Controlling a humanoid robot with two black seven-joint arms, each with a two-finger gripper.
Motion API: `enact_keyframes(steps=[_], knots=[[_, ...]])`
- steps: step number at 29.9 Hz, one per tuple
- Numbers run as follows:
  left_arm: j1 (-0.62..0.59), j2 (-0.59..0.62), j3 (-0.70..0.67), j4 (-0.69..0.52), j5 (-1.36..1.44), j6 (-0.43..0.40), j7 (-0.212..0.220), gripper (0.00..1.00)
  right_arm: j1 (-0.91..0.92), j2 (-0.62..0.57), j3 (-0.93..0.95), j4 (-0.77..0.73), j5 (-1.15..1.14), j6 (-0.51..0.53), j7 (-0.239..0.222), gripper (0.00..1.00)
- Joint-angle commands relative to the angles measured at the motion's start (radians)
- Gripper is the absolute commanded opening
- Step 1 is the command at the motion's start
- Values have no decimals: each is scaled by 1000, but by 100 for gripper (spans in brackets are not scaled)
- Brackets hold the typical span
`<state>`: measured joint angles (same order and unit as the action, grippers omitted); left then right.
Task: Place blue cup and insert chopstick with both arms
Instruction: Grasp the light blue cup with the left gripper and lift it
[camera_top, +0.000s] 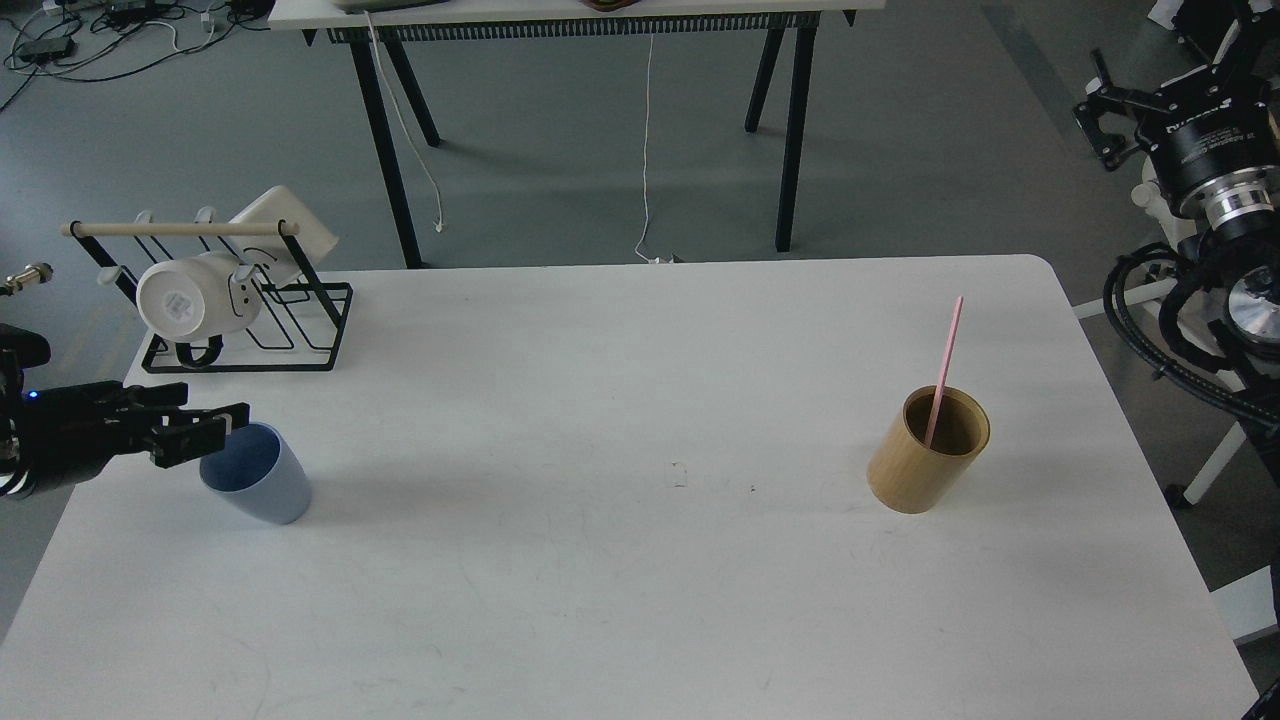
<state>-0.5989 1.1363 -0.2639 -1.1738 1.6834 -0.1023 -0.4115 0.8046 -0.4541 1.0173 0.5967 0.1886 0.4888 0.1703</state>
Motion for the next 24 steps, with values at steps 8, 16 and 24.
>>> enact_keyframes(steps=[8,16,24], knots=[[33,-85,0,140,179,52,-26,59,-1,-3,1,0,0,0,0,99],[40,-121,0,175,182,49,-33,29,-1,-3,0,-3,0,0,0,99],[40,-121,8,175,182,44,-77,9,-2,-3,0,-5,-1,0,0,99]])
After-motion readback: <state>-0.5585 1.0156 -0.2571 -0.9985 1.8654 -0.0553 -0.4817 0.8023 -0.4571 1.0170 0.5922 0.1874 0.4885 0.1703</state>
